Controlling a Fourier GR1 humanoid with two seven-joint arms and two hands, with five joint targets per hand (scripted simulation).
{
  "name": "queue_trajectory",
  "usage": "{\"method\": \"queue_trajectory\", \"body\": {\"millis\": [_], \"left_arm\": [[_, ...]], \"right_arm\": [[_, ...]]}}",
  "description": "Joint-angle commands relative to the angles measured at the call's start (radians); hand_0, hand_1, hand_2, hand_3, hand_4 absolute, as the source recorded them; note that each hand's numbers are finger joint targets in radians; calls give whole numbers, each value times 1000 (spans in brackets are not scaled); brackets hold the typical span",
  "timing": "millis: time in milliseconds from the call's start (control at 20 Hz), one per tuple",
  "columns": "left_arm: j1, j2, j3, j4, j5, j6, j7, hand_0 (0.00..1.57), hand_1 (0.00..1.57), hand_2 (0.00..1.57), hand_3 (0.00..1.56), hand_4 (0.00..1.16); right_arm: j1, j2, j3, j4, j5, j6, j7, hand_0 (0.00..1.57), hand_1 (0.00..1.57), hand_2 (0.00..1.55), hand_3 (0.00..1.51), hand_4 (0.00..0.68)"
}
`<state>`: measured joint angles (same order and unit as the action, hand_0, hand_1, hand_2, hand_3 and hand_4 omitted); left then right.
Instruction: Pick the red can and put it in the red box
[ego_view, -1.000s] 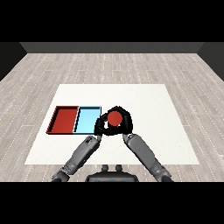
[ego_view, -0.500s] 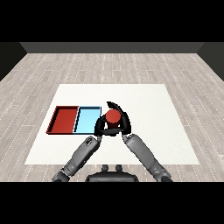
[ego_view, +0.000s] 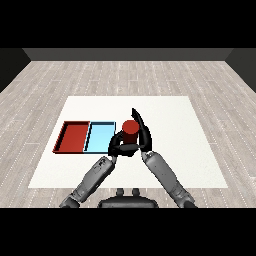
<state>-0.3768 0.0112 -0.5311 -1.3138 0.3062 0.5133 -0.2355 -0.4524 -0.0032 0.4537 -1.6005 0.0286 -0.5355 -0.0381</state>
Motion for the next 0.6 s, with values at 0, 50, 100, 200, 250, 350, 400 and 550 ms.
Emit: {"method": "queue_trajectory", "body": {"millis": [0, 50, 100, 200, 250, 350, 400, 550], "left_arm": [[-43, -11, 15, 29, -10, -14, -21, 1571, 1571, 1571, 1489, 1137], [-84, -11, 58, 46, -11, -30, 9, 1571, 1571, 1571, 1488, 1137], [27, -11, 0, -59, -54, -7, 30, 1571, 1571, 1571, 1488, 1137], [-3, -11, -2, -49, -58, 6, 50, 1571, 1571, 1571, 1478, 1136], [-23, -11, 36, -26, -46, -18, 40, 1571, 1571, 1571, 1481, 1140], [52, 40, 77, -14, -33, -80, -60, 1571, 1571, 1571, 1477, 1136], [62, 40, 30, -122, -81, -12, 64, 1571, 1571, 1571, 1467, 1133], [13, 50, 105, -68, -75, -51, 50, 1571, 1571, 1571, 1473, 1138]], "right_arm": [[80, 3, 4, -21, 23, 11, -20, 0, 0, 0, 0, 0], [32, 0, -73, -7, -18, 78, -48, 0, 0, 0, 0, 0], [98, 3, -32, -99, 19, 48, -1, 0, 0, 0, 0, 0], [50, 3, -27, -67, -15, -7, -15, 0, 0, 0, 0, 0], [88, 3, -81, -162, -33, 53, 26, 0, 0, 0, 0, 0], [37, -14, -105, -178, 3, 54, 70, 0, 0, 0, 0, 0], [79, -30, -122, -199, -5, 75, 20, 0, 0, 0, 0, 0], [202, -76, -157, -286, -50, 117, -27, 0, 0, 0, 0, 0]]}}
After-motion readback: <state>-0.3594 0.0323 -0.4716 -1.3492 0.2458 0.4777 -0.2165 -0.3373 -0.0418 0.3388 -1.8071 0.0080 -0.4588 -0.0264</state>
